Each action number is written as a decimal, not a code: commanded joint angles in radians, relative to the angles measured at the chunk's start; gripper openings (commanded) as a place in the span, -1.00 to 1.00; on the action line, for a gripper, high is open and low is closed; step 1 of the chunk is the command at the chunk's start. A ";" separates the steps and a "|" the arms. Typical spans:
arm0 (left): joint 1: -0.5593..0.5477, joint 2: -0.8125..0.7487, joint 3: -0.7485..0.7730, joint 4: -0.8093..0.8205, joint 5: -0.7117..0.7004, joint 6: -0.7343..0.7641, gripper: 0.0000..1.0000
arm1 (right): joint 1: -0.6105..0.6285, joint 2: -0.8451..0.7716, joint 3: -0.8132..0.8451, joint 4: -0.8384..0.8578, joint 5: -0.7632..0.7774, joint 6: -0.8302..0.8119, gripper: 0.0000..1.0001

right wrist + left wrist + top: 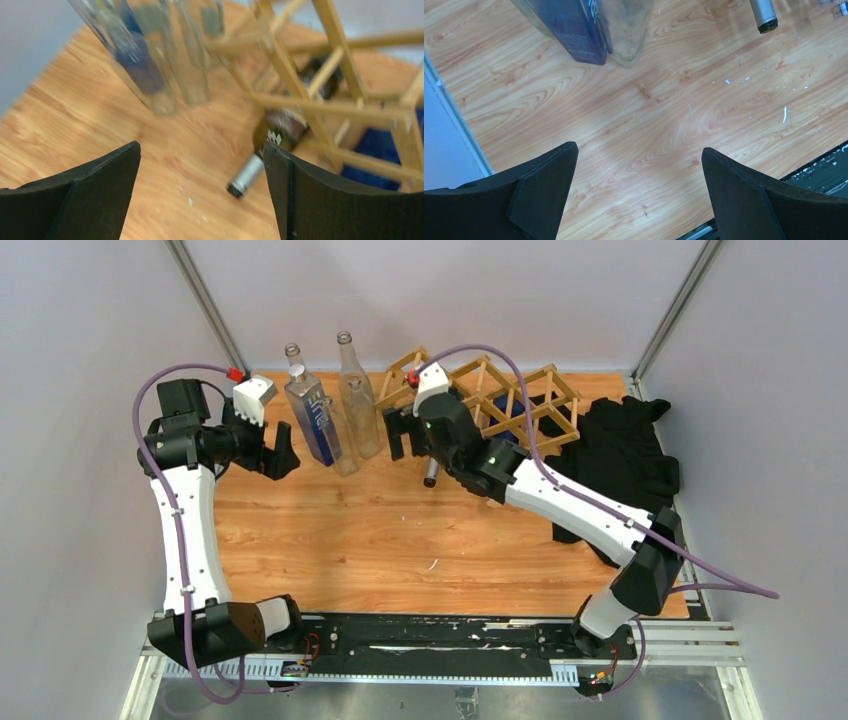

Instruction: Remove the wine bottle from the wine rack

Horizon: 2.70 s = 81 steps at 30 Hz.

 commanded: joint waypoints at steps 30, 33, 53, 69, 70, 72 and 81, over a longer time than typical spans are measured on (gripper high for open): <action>0.008 -0.078 -0.028 -0.044 0.099 -0.022 1.00 | -0.223 0.355 -0.119 -0.104 -0.117 0.517 0.36; 0.007 -0.091 -0.036 -0.044 0.109 -0.018 1.00 | -0.223 0.338 -0.152 -0.070 -0.120 0.544 0.23; -0.013 -0.143 -0.139 -0.045 0.229 0.047 0.99 | -0.221 0.093 -0.482 0.203 -0.077 0.629 -1.00; -0.135 -0.089 -0.176 -0.044 0.148 0.048 0.82 | -0.163 -0.108 -0.704 0.311 -0.097 0.704 -1.00; -0.138 -0.088 -0.176 -0.044 0.145 0.045 0.82 | -0.163 -0.116 -0.707 0.309 -0.109 0.704 -1.00; -0.144 -0.084 -0.176 -0.044 0.138 0.043 0.80 | -0.159 -0.135 -0.719 0.307 -0.118 0.705 -1.00; -0.170 -0.086 -0.183 -0.043 0.107 0.046 0.74 | -0.130 -0.303 -0.853 0.304 -0.136 0.746 -1.00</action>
